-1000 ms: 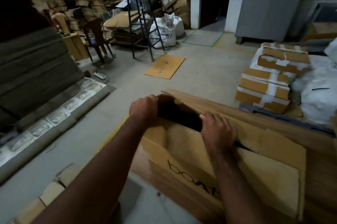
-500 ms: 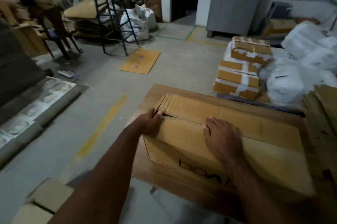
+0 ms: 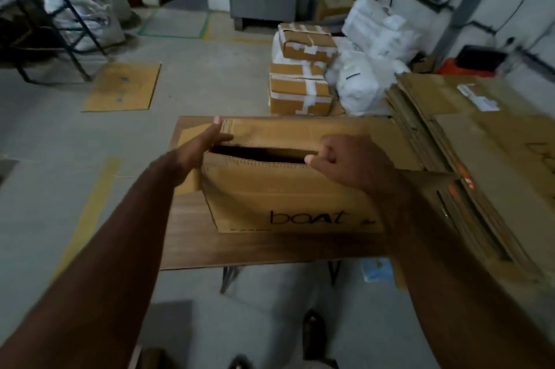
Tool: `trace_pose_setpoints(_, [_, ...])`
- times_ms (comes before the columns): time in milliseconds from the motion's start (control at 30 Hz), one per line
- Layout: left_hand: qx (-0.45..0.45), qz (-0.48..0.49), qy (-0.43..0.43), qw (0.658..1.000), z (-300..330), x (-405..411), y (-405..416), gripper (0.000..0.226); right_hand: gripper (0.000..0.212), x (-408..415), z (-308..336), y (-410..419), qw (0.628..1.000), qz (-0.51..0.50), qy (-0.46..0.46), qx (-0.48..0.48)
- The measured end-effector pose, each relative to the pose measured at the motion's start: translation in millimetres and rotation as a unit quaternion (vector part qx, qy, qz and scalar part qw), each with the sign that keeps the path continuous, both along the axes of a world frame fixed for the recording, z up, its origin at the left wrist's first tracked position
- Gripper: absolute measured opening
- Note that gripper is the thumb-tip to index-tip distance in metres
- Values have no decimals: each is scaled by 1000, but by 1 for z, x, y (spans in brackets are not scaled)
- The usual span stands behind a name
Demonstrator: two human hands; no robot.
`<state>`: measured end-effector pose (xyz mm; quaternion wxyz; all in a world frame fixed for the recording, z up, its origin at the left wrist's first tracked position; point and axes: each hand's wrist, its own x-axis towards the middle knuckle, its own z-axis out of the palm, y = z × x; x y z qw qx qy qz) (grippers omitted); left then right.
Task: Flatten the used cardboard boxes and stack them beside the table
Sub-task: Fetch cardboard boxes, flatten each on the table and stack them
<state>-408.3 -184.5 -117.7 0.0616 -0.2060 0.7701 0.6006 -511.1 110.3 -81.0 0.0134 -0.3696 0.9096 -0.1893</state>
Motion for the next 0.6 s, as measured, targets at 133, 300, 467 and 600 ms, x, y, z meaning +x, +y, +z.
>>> trace_pose_setpoints(133, [54,-79,-6,995,-20,11,-8,100,24,19,-10,22,985,27,-172,-3])
trace_pose_setpoints(300, [-249,-230,-108,934,-29,3,5,146,103,45,-61,22,964,2,-138,227])
trace_pose_setpoints(467, [-502,-200,-136,831,-73,6,32,157,105,62,-128,3,980,-84,57,171])
trace_pose_setpoints(600, [-562,-123,-90,813,-83,10,40,147,80,63,-145,-7,978,-132,122,110])
